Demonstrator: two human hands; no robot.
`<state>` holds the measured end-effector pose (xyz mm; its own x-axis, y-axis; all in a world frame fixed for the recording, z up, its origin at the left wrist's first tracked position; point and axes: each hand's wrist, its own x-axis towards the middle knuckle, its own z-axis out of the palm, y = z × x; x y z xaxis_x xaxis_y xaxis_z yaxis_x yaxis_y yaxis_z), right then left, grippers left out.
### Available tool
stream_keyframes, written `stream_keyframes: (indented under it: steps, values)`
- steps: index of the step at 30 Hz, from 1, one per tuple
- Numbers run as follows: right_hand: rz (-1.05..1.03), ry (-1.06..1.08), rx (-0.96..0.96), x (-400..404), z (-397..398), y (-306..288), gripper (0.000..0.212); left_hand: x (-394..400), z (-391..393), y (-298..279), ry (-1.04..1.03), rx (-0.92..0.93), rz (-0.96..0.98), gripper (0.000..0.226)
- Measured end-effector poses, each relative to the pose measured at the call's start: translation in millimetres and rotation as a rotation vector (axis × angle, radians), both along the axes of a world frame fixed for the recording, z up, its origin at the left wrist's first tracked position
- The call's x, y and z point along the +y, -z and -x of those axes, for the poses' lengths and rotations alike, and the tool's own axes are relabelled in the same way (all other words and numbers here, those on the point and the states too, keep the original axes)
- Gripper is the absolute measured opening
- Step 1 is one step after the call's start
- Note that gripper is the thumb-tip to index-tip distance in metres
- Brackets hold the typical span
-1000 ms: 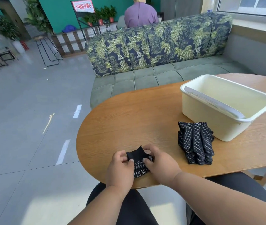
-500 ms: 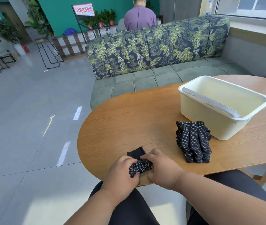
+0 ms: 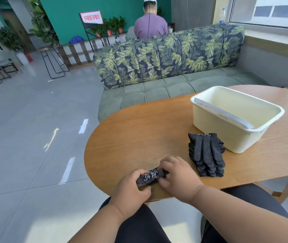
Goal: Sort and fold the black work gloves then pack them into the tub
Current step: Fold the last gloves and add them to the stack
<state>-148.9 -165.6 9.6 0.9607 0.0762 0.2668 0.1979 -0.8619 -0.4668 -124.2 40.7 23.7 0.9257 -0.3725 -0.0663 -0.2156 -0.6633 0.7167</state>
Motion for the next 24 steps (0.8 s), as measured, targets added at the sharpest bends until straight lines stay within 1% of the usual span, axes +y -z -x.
stream_keyframes:
  steps: [1,2,3,5,7,9,12,17,21,24]
  values:
    - [-0.051,0.009,-0.03,-2.5,1.7,-2.8,0.027,-1.3,-0.5,-1.9,-0.03,0.026,0.069,0.027]
    - [-0.138,0.026,-0.015,-5.0,4.6,-7.7,0.021,-3.1,-1.9,-5.0,-0.066,0.066,0.15,0.023]
    - [-0.273,0.04,0.06,-7.9,7.2,-12.4,0.02,-5.1,-2.9,-9.9,-0.093,0.103,0.233,0.023]
    - [-0.61,0.037,0.252,-14.5,12.2,-22.5,0.032,-10.6,-4.2,-20.9,-0.083,0.159,0.38,0.022]
    - [-0.856,0.001,0.315,-20.0,16.5,-31.0,0.035,-17.5,-3.8,-32.0,-0.04,0.213,0.499,0.021]
    - [-1.0,-0.05,0.348,-24.9,21.6,-38.8,0.027,-24.4,-3.5,-37.4,-0.015,0.257,0.575,0.022]
    - [-1.026,-0.003,0.349,-34.8,27.5,-53.0,0.021,-37.7,-3.8,-40.5,-0.009,0.314,0.635,0.025]
    - [-1.133,0.107,0.287,-61.1,34.8,-71.4,0.027,-73.8,-4.9,-49.4,-0.002,0.398,0.719,0.028]
    - [-1.081,0.294,0.165,-87.4,35.0,-75.2,0.027,-113.4,-15.6,-51.9,0.002,0.439,0.778,0.028]
    - [-1.044,0.437,0.096,-108.9,30.5,-69.1,0.035,-145.6,-23.0,-54.8,0.028,0.419,0.748,0.027]
